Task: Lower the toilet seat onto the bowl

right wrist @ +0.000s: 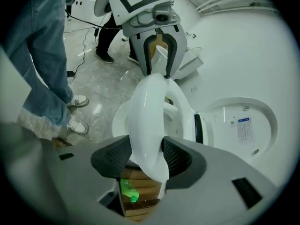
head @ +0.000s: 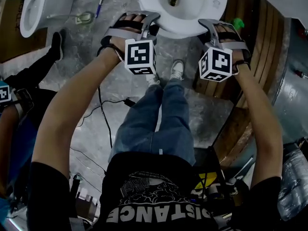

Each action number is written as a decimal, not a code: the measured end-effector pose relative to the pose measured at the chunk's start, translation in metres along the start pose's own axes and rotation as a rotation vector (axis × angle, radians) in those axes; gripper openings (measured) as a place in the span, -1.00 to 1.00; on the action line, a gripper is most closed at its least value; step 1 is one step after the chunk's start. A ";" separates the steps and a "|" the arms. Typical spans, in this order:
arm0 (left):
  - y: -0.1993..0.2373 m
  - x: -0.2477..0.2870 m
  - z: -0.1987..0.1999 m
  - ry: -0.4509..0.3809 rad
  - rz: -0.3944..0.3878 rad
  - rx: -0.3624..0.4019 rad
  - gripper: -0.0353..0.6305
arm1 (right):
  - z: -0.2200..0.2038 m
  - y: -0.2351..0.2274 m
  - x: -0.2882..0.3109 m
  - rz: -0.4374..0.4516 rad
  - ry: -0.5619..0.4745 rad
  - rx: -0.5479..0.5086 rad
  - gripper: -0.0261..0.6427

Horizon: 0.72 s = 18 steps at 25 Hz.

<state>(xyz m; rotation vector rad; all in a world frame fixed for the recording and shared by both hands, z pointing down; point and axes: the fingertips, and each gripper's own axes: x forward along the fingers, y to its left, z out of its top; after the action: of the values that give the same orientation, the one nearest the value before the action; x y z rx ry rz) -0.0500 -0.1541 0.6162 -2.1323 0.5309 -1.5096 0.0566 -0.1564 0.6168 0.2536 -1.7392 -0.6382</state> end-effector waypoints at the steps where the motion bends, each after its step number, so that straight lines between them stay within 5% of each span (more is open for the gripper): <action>1: -0.003 0.002 -0.001 0.006 -0.003 -0.002 -0.41 | 0.000 0.004 0.003 0.007 -0.004 -0.011 -0.28; 18: -0.054 0.053 -0.023 0.075 -0.077 0.016 -0.35 | -0.006 0.053 0.064 0.061 0.020 -0.122 -0.19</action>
<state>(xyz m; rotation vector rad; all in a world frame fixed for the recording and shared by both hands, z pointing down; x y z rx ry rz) -0.0527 -0.1428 0.6944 -2.1125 0.4665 -1.6362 0.0536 -0.1458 0.6987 0.1216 -1.6756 -0.6922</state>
